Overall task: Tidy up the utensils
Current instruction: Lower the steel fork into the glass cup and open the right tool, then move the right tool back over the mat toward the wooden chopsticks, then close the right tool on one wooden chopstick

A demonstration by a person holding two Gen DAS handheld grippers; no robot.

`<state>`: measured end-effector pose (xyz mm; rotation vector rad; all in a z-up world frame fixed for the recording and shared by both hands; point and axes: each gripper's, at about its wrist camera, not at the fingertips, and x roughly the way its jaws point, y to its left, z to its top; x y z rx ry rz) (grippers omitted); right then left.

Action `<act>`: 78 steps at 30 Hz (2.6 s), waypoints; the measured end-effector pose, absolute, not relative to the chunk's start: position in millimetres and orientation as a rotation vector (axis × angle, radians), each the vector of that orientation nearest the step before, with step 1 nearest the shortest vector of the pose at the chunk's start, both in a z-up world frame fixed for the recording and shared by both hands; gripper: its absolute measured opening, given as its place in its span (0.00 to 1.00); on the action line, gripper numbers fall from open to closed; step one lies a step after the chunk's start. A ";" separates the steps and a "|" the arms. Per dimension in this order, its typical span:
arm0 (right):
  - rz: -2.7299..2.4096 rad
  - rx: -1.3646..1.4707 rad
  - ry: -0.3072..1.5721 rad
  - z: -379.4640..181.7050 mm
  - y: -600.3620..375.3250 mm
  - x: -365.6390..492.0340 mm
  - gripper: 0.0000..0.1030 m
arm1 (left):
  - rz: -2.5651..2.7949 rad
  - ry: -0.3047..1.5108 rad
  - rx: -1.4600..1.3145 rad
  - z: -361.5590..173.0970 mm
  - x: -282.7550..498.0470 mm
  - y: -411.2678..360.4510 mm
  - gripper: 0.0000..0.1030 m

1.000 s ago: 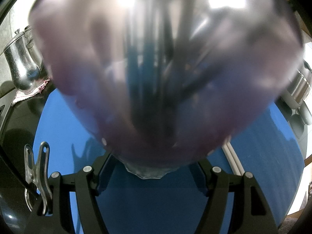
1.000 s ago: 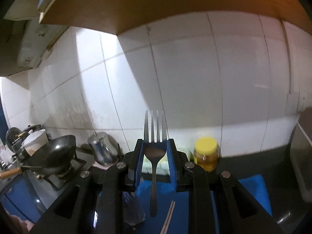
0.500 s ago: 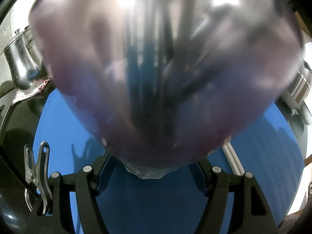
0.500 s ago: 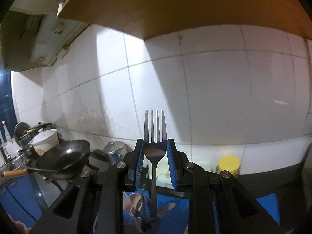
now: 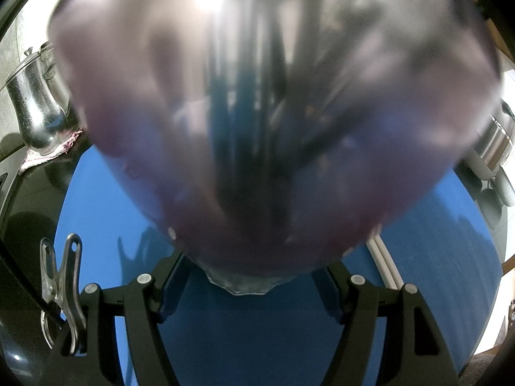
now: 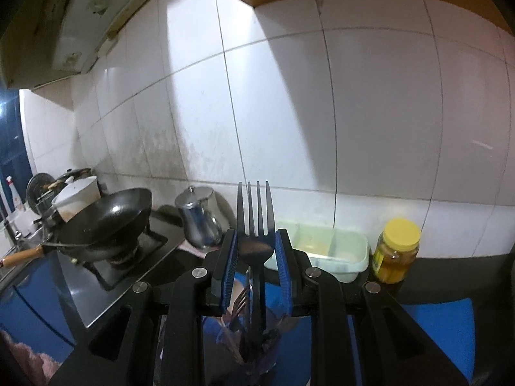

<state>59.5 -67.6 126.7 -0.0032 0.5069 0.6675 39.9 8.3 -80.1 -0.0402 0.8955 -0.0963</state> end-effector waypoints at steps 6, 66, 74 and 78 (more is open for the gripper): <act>0.668 0.008 0.530 123.7 -67.7 60.6 0.25 | -0.096 0.895 -0.040 -79.9 39.9 7.8 0.71; 0.397 -0.083 1.062 -47.7 -127.0 47.4 0.32 | -0.097 0.896 -0.042 -83.1 41.1 9.9 0.71; 0.385 -0.164 1.109 -62.5 -117.6 46.1 0.32 | -0.097 0.896 -0.042 -83.2 41.0 10.2 0.71; 0.387 -0.189 1.101 -63.0 -114.7 45.3 0.32 | -0.097 0.896 -0.042 -83.3 41.1 9.8 0.71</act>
